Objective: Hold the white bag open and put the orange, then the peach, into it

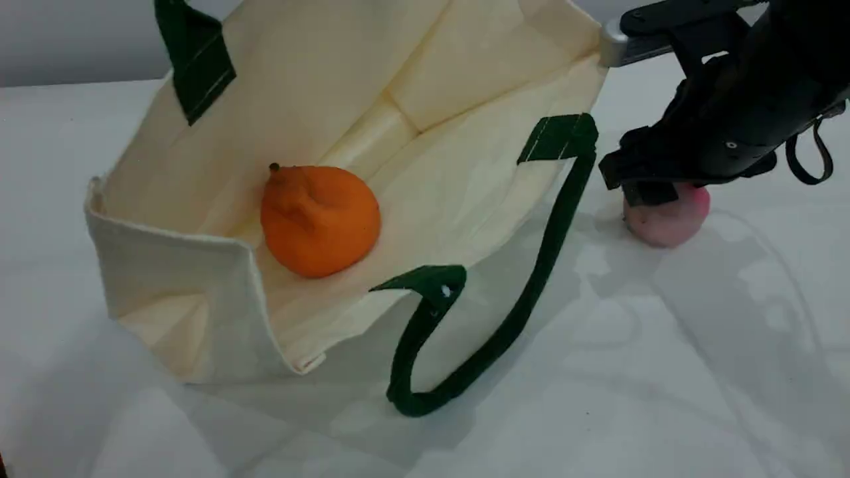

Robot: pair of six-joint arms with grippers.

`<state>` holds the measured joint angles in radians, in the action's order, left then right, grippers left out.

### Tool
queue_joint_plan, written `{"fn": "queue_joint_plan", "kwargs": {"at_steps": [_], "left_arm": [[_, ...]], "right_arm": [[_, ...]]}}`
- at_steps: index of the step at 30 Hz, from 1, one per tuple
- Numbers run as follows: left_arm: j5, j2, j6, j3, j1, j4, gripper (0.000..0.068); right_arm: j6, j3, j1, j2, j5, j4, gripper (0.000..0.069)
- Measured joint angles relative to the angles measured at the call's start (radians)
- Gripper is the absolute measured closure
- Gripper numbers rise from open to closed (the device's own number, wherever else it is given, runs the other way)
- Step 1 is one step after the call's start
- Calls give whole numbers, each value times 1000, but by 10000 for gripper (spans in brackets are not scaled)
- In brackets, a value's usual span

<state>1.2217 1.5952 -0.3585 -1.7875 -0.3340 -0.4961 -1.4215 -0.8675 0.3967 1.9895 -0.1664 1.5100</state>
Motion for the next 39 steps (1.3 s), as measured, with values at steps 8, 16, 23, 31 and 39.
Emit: {"fn": "queue_joint_plan", "kwargs": {"at_steps": [8, 16, 23, 31, 39], "left_arm": [[0, 0, 0, 0, 0, 0, 610], [0, 0, 0, 0, 0, 0, 610], [0, 0, 0, 0, 0, -1, 610], [-2, 0, 0, 0, 0, -6, 610], [-2, 0, -1, 0, 0, -4, 610]], "right_arm": [[0, -29, 0, 66, -28, -19, 178], [1, -29, -1, 82, -32, -20, 311], [-23, -15, 0, 61, -41, -11, 491], [-143, 50, 0, -101, -166, 124, 533], [-149, 65, 1, -290, -174, 239, 538]]}}
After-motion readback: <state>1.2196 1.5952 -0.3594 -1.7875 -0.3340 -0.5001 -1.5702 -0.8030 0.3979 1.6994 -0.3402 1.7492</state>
